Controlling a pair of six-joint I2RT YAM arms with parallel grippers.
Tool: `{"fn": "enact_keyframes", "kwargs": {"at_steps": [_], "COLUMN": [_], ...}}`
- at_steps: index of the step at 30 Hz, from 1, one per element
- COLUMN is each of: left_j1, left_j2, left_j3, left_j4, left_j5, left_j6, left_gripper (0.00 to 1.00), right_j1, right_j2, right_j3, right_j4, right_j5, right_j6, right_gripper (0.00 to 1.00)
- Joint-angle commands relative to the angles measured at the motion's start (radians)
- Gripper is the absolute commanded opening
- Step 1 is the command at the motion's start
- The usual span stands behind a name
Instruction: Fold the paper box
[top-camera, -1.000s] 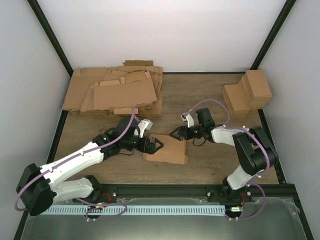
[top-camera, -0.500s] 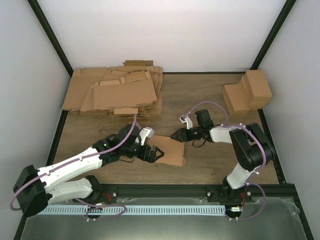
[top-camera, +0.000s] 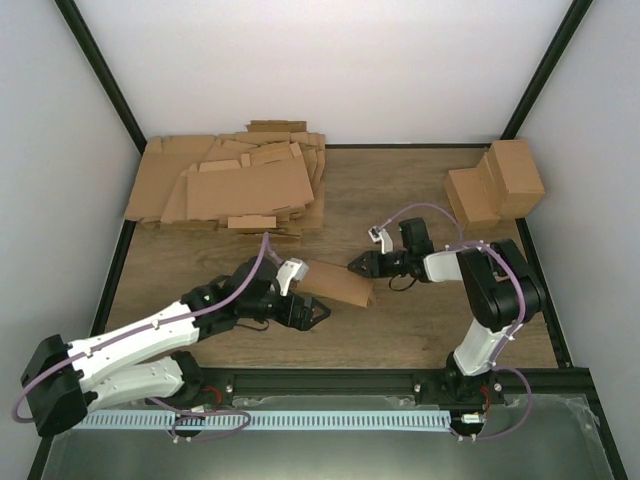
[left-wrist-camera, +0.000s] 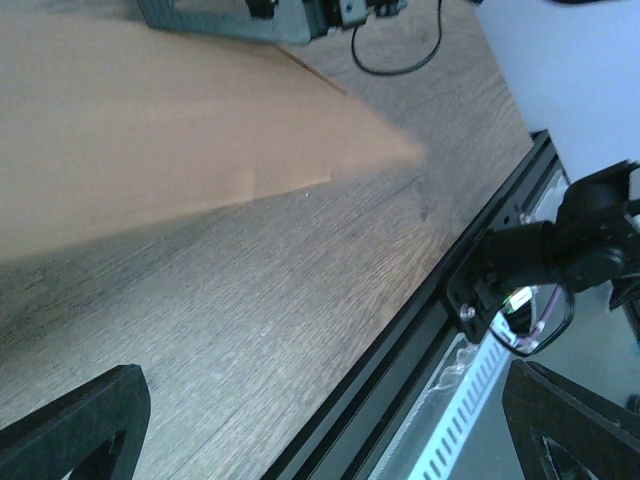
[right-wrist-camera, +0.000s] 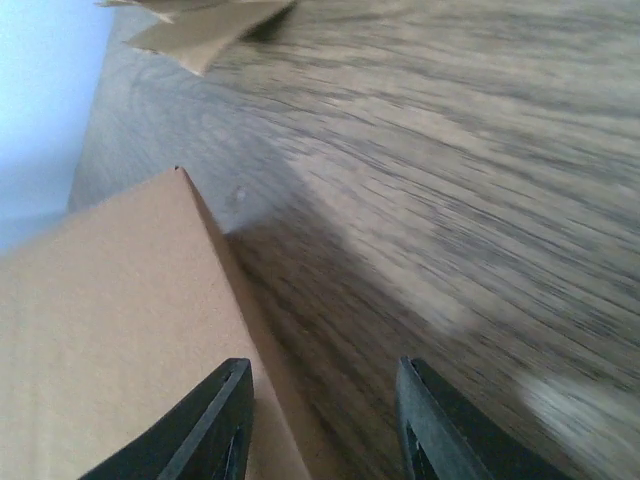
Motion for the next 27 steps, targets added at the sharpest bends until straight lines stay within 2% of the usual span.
{"fn": "enact_keyframes", "kwargs": {"at_steps": [1,5,9,17,21,27], "left_j1": [-0.005,-0.006,-0.026,-0.050,-0.048,-0.049], "left_j2": [-0.056,-0.075,-0.071,-0.013,0.072,0.245], "left_j3": [0.014,-0.008,-0.076,-0.252,-0.237,-0.145], "left_j4": [0.017,0.035,0.092,0.313,0.388,0.499], "left_j5": [-0.032,-0.001,0.014,-0.028,-0.082,-0.102], "left_j6": [-0.056,-0.085,-0.117,-0.149,-0.142,-0.126], "left_gripper": [0.99,0.98,0.90,0.58,0.48,0.46], "right_j1": [-0.012,-0.013,-0.013,-0.014,-0.013,-0.012], "right_j2": [0.039,0.041,0.038,0.034,0.024,-0.004], "right_j3": [-0.017,-0.015,-0.017,-0.016,-0.018,-0.018], "right_j4": [-0.036,-0.029,-0.023,-0.021,-0.023,-0.037], "right_j5": [0.065,0.059,0.049,0.034,0.031,0.046], "right_j6": [0.011,0.012,0.007,0.001,-0.003,-0.005], "right_gripper": [0.41,0.41,0.41,0.41,0.41,0.43]}}
